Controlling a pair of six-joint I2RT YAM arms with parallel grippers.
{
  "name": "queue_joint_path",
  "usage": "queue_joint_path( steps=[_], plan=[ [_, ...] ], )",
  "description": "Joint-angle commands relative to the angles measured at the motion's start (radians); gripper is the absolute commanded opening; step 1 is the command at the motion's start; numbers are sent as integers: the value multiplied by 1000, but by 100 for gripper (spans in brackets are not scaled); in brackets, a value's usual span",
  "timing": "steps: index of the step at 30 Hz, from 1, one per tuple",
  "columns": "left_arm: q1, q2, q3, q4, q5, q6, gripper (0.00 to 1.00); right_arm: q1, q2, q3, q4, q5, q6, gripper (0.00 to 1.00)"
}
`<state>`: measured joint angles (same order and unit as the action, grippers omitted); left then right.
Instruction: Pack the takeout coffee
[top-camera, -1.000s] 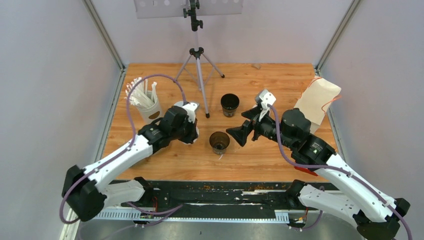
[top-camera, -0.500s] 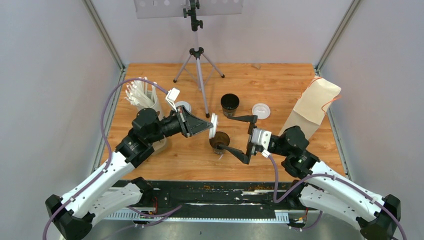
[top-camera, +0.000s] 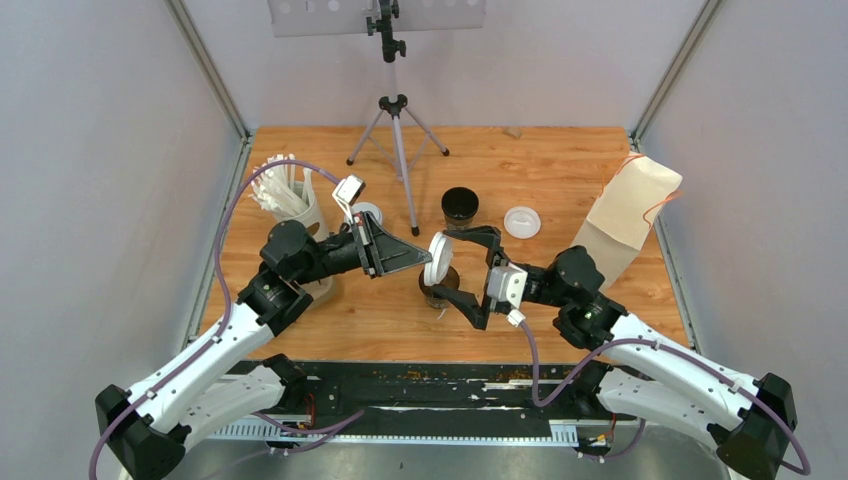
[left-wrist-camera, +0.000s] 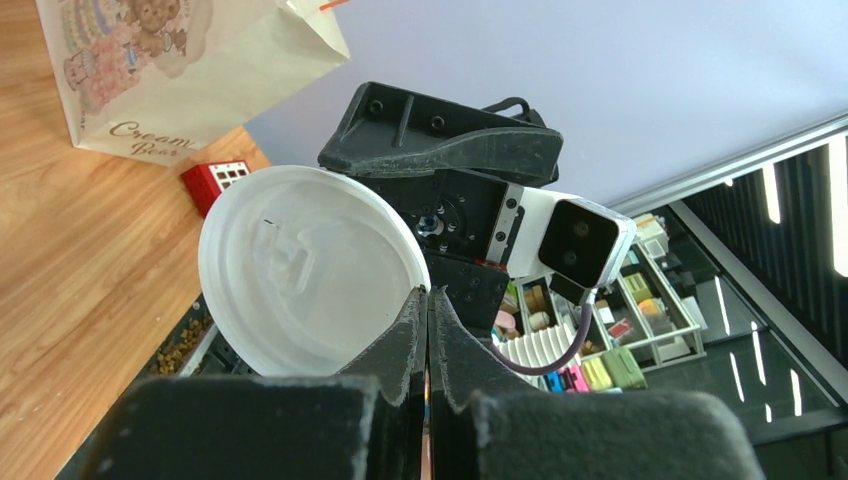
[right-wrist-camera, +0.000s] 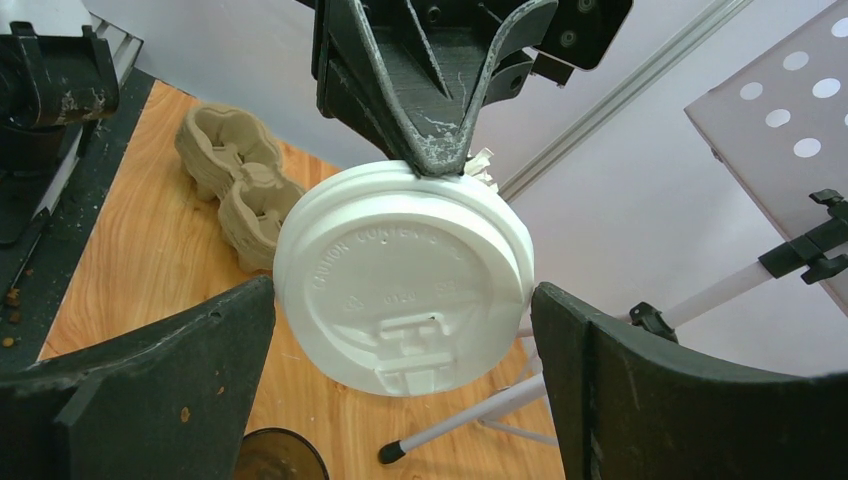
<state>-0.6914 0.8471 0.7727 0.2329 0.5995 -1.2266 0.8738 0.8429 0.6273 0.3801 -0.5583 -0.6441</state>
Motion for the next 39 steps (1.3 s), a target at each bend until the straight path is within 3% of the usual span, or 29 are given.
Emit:
queue_joint_path(
  steps=[1,8,16,20,27,30,33,39],
  plan=[
    [2,-8,-9,50,32,-19,0,5,2,38,9,-2,-47,98],
    [2,-15,-3,7,22,5,0,5,5,34,1,-6,-48,85],
    [1,-24,2,-3,-13,6,1,5,-8,31,-21,11,-54,84],
    [3,-27,42,-85,-65,94,40,5,-7,47,-103,45,-58,83],
    [4,-24,208,-559,-406,552,76,5,20,168,-429,190,97,84],
    [22,-23,209,-621,-528,640,82,16,77,255,-578,327,182,83],
    [75,-7,209,-665,-550,657,83,50,169,360,-759,462,228,83],
    [323,17,144,-687,-354,581,81,66,419,603,-1064,550,356,85]
  ],
)
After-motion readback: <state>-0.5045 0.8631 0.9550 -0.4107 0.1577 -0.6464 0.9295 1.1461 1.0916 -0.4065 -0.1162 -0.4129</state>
